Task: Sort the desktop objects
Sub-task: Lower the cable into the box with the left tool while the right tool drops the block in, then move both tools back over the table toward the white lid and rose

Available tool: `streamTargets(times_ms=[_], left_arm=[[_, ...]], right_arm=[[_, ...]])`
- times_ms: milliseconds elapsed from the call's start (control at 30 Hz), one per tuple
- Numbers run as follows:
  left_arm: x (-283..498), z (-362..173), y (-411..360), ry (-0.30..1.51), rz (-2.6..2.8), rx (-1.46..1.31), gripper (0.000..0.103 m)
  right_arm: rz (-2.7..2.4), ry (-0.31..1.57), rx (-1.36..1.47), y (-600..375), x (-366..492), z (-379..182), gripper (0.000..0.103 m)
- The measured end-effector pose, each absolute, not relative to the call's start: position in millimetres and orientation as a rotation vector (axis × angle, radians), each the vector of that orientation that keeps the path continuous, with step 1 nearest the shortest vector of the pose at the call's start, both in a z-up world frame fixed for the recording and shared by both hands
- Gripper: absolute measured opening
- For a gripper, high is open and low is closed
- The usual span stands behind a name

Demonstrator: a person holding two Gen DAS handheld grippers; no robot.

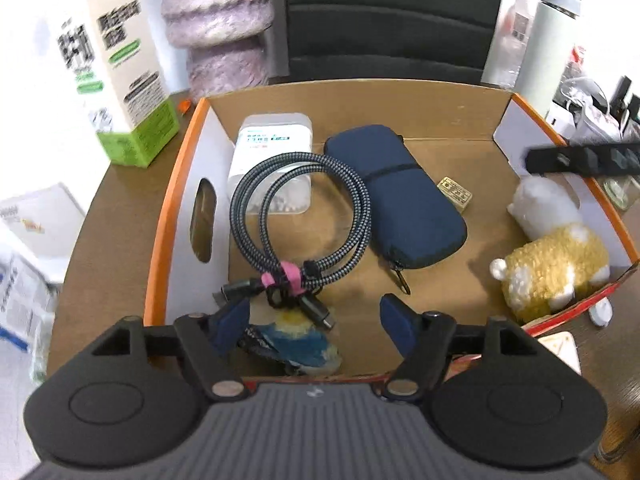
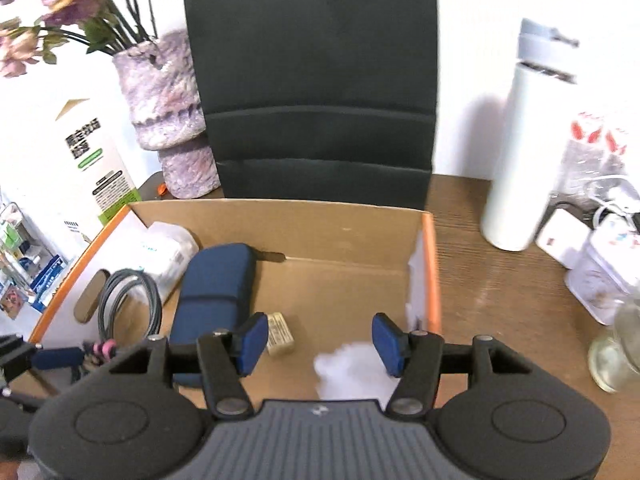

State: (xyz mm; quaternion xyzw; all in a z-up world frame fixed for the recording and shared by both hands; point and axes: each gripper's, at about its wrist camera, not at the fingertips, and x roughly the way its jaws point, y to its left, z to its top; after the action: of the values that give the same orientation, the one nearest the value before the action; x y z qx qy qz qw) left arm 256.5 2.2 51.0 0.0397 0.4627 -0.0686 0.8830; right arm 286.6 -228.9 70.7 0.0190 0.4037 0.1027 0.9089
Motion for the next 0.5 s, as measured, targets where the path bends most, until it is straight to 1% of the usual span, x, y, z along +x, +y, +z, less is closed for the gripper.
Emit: streamTargets(times_ms=[67,133,333,400,500], left_arm=[[252,58,6,0.977,-0.155,0.038,0.068],[243,71,13,0.942,-0.159,-0.011,0.070],[190,103,29,0.768,-0.055,-0.048,0.083],[165,103,31,0.717,-0.018,-0.060,0.088],[125,92,33,0.663,-0.018,-0.088,0.096]], right_arm=[[0.209,0.817,0.037,-232,272,74,0.061],[0.220,0.800,0.036,-239,256,78,0.061],[0.254,0.708,0.049,-245,195,81,0.066],[0.255,0.677,0.053,-245,175,76,0.072],[0.277,0.633,0.055,-240,137,65,0.076]])
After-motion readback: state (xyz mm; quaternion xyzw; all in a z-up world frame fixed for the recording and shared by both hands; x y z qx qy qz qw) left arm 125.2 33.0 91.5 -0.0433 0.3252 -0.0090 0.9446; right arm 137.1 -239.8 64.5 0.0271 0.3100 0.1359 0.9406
